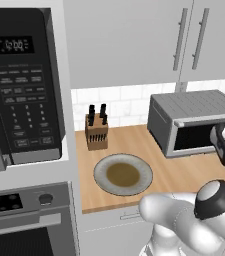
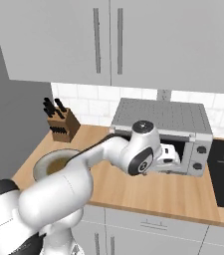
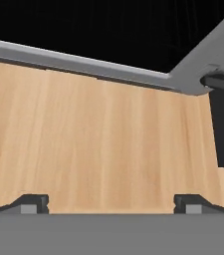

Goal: Pick up the kebab skewer and baguette bread, and place them inside the toaster oven. Close the toaster oven door and start by setting the timer.

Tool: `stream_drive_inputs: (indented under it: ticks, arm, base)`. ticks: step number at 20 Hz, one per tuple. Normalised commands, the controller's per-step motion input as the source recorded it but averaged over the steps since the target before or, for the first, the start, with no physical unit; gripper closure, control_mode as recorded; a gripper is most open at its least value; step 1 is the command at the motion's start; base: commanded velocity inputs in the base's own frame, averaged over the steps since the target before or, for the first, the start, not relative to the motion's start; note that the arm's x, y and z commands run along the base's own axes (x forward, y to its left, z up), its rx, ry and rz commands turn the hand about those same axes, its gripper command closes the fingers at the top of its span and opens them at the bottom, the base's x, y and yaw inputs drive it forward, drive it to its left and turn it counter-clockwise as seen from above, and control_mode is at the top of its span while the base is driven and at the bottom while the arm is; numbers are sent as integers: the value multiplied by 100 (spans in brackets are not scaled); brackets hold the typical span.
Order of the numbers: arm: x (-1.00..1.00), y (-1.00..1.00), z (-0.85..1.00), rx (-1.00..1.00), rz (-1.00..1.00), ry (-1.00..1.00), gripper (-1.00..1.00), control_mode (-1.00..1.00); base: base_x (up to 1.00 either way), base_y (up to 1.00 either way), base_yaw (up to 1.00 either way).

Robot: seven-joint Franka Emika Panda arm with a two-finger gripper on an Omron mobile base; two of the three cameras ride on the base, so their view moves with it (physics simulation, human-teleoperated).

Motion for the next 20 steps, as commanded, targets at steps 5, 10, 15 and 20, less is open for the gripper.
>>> stream_drive_inputs:
  ticks: [5,10,15,20]
  arm:
    - [-29,-42,1,26,0,-2,-100,-100]
    - [-16,-16,0,41,-15,-17,-100,-100]
    - [-5,0,0,42,-27,-23,-100,-100]
    - [20,0,-14,17,-26,-6,-100,-100]
  base:
    - [0,0,0]
    - [0,0,0]
    - [0,0,0]
    - [0,0,0]
